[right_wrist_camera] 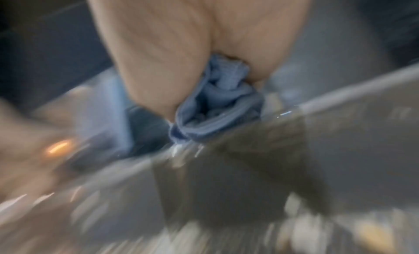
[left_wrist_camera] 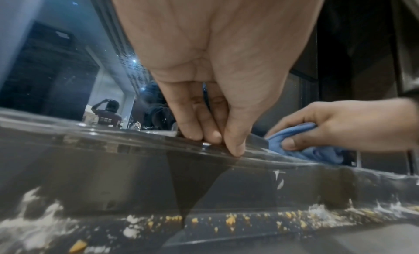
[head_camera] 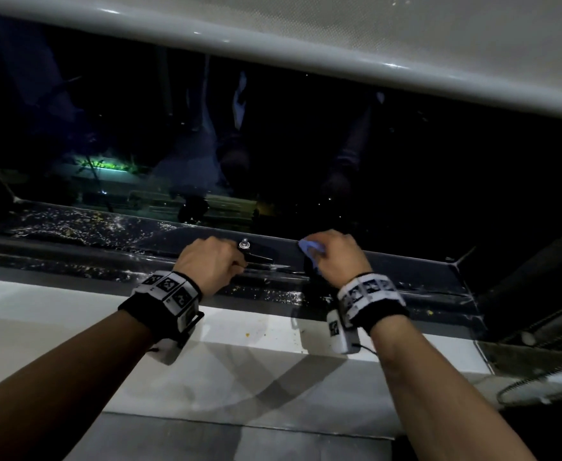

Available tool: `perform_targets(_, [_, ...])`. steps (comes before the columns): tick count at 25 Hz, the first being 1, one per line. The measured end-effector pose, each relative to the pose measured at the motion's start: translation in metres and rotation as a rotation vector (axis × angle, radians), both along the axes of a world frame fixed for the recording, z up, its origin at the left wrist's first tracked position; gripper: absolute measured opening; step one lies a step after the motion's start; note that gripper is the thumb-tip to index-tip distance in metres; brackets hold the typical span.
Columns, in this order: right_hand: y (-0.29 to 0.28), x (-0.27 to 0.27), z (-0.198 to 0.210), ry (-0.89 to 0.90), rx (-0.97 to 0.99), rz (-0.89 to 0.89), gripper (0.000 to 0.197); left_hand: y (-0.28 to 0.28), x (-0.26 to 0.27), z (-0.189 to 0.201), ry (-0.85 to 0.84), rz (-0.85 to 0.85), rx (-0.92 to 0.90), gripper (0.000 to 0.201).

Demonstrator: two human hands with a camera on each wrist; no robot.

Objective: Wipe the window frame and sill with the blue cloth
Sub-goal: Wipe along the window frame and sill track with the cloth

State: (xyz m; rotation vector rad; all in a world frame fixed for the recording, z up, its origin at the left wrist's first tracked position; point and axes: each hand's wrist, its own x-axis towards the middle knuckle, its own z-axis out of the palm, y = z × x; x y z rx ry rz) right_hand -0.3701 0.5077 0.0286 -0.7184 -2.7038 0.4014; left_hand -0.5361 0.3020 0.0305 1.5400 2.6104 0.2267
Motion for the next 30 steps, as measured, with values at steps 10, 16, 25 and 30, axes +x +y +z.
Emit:
perform_targets(10, [0.004, 0.040, 0.010, 0.021, -0.089, -0.163, 0.019, 0.002, -0.001, -0.008, 0.031, 0.013, -0.018, 0.019])
perform_targets(16, [-0.063, 0.017, -0.003, -0.035, -0.296, 0.369, 0.031, 0.004, 0.005, -0.004, 0.082, 0.005, -0.066, 0.018])
perform_targets(25, [0.075, 0.155, 0.000, -0.160, -0.045, -0.688, 0.037, 0.029, 0.051, -0.001, 0.053, -0.153, -0.005, 0.029])
perform_targets(30, [0.045, 0.102, -0.023, -0.302, 0.097, -0.449, 0.042, 0.035, 0.051, -0.014, 0.150, -0.113, 0.041, 0.023])
